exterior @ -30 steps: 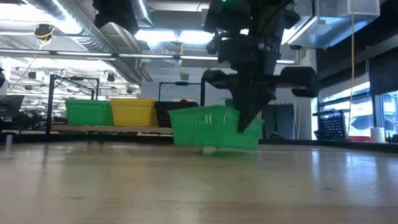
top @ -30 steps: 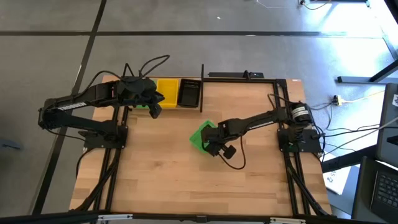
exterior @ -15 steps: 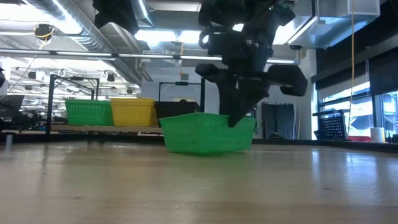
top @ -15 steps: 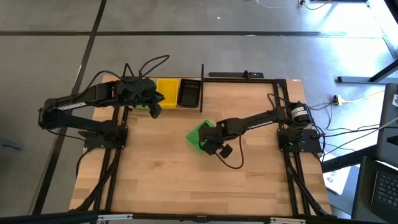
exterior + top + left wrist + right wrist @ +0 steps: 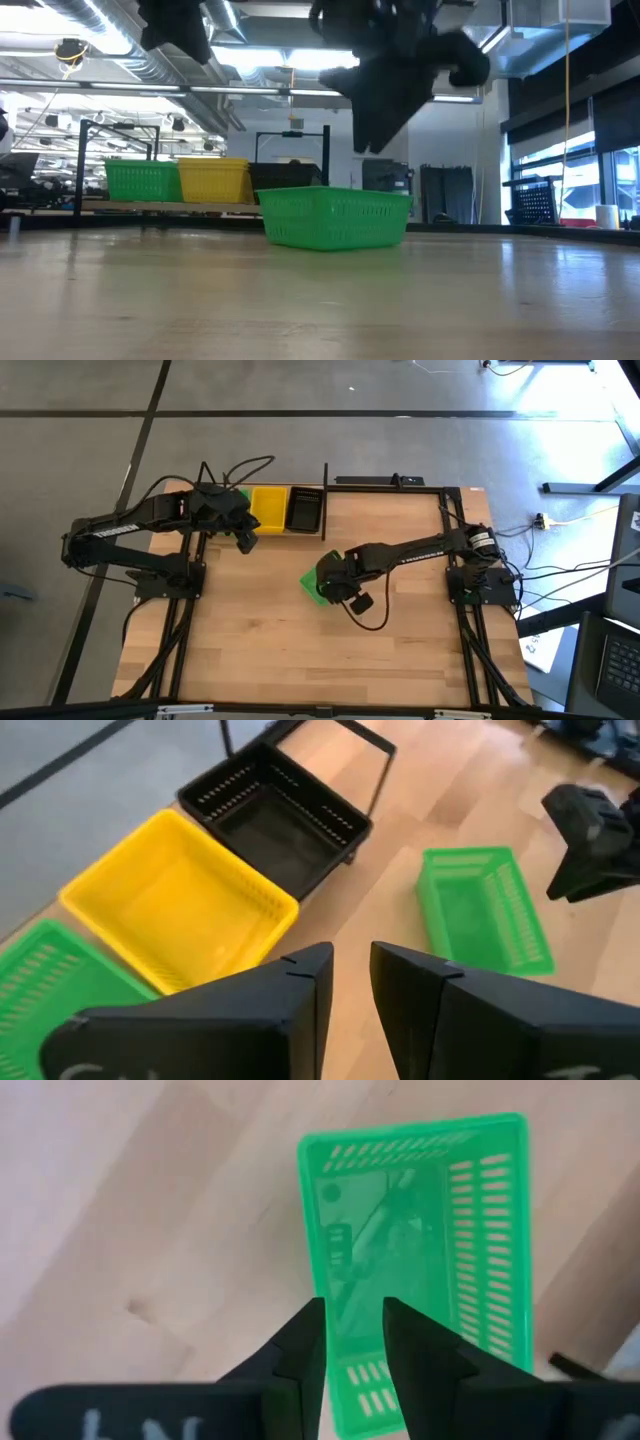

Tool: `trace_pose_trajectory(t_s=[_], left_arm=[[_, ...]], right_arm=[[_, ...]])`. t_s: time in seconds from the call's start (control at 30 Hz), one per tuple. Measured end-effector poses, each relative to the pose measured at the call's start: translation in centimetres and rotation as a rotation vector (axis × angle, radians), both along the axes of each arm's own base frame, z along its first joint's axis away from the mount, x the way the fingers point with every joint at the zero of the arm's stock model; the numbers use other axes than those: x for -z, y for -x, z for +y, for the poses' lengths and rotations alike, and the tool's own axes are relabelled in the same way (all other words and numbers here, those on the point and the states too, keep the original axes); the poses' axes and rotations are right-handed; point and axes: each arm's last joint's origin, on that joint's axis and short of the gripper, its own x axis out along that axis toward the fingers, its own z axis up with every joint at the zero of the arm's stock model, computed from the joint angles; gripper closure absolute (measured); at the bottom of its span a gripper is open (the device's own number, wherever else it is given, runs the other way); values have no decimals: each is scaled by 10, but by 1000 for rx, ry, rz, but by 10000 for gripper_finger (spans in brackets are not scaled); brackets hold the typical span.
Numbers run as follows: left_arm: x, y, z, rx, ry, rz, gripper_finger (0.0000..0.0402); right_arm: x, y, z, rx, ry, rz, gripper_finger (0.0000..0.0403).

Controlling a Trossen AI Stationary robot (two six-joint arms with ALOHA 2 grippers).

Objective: Stack baskets on shelf by color
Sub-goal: Stack the green basket on the green basket on the shelf

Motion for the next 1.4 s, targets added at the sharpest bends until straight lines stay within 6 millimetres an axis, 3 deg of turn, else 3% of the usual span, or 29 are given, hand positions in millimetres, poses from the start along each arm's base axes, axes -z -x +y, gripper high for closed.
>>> trace_pose_trajectory(t_s=[0.2, 0.4, 0.8, 1.07, 1.4], left_arm=[[7, -11, 0, 35, 102, 11, 312], [24, -36, 1, -10, 260, 35, 301], [70, -98, -25, 92, 295, 166, 301], [101, -138, -38, 145, 294, 148, 301], [141, -167, -36, 137, 248, 198, 301]], right_arm=[[-34, -3, 1, 142, -50, -22, 302], [-79, 2, 5, 227, -98, -84, 302], [-171, 43, 10, 306, -206, -286, 302], [-197, 69, 10, 315, -250, -362, 302], [-204, 77, 8, 312, -256, -381, 302]])
